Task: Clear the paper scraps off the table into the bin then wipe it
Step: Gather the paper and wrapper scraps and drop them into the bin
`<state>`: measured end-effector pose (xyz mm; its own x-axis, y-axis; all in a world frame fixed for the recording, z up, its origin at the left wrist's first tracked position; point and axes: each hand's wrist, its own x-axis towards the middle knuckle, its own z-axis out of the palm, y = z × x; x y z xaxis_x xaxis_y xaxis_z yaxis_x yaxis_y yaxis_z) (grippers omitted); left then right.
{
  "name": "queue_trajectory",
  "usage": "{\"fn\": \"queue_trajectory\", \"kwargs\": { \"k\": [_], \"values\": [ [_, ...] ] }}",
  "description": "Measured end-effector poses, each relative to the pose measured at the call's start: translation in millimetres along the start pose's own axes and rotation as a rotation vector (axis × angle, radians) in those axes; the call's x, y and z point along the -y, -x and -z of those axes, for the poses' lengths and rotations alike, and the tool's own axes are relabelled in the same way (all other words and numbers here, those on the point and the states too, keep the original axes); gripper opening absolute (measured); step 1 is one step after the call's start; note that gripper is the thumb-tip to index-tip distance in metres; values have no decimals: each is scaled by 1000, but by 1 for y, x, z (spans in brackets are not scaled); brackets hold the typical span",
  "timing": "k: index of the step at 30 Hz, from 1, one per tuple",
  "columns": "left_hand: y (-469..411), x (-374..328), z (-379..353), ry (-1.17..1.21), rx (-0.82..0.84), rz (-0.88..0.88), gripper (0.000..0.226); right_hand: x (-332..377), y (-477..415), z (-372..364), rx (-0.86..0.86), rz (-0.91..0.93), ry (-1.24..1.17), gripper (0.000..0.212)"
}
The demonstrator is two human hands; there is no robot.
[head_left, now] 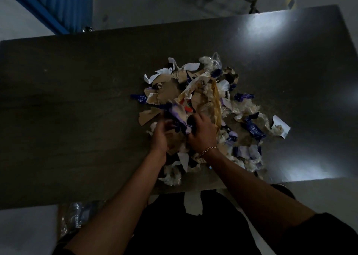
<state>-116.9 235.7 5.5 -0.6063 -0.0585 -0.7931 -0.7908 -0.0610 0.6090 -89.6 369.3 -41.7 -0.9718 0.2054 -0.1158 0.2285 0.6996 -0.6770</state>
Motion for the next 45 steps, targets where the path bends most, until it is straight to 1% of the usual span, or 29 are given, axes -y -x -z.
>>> {"fn": "queue_trajectory", "kwargs": {
  "k": [2, 4, 5, 6, 9, 11, 13, 15, 16, 17, 19, 20, 21, 23, 24, 26, 28, 30, 32, 35, 38, 40, 41, 45],
  "values": [
    [3, 0, -2, 132, 139, 67, 67, 4, -1, 3, 118, 63, 63, 36],
    [6, 1, -9, 128, 216, 171, 87, 11, 0, 0, 130, 38, -57, 43],
    [5, 2, -12, 143, 239, 220, 86, 13, 2, -3, 112, -1, -143, 44],
    [6, 3, -16, 169, 252, 254, 76, 16, 4, -6, 107, -45, -199, 46],
    [2, 5, -24, 266, 209, 234, 43, 19, 7, -9, 110, -102, -341, 48],
    [-2, 7, -25, 267, 166, 211, 28, 18, 5, -3, 142, -102, -497, 56],
    [-4, 7, -25, 242, 124, 186, 29, 13, 3, 3, 196, -55, -584, 68],
    [-10, 9, -21, 223, 71, 162, 35, 8, 4, 15, 224, -106, -595, 80],
    [-12, 9, -19, 228, 49, 160, 38, 6, 7, 22, 211, -140, -571, 82],
    [-15, 10, -16, 238, 32, 160, 41, 3, 11, 29, 166, -123, -524, 75],
    [-18, 9, -11, 257, 7, 169, 41, -9, 25, 43, 41, 8, -347, 51],
    [-18, 7, -9, 263, -3, 169, 36, -16, 34, 47, 5, 87, -229, 43],
    [-19, 7, -7, 277, -2, 163, 31, -22, 46, 49, 3, 178, -101, 40],
    [-20, 6, -4, 296, 9, 161, 23, -31, 73, 41, 70, 363, 123, 44],
    [-20, 6, -2, 287, 10, 155, 22, -32, 88, 32, 112, 453, 216, 48],
    [-22, 7, -2, 258, 1, 135, 30, -31, 109, 6, 232, 577, 385, 60],
    [-23, 8, -3, 227, 1, 116, 42, -30, 118, -21, 362, 615, 532, 73],
    [-23, 9, -5, 197, -7, 98, 49, -31, 116, -40, 447, 592, 604, 76],
    [-22, 10, -6, 171, -16, 77, 49, -31, 109, -44, 468, 544, 576, 63],
    [-23, 11, -5, 167, 4, 54, 54, -33, 91, -37, 430, 562, 516, 48],
    [-20, 8, -2, 188, -3, 49, 62, -38, 70, -21, 412, 573, 482, 47],
    [-20, 6, 1, 213, 19, 49, 64, -36, 61, -6, 338, 490, 359, 50],
    [-20, 4, 3, 237, 26, 59, 59, -33, 57, 2, 268, 419, 276, 49],
    [-17, -3, 9, 323, 36, 72, 31, -20, 34, 29, -84, -11, -133, 44]
  ]
}}
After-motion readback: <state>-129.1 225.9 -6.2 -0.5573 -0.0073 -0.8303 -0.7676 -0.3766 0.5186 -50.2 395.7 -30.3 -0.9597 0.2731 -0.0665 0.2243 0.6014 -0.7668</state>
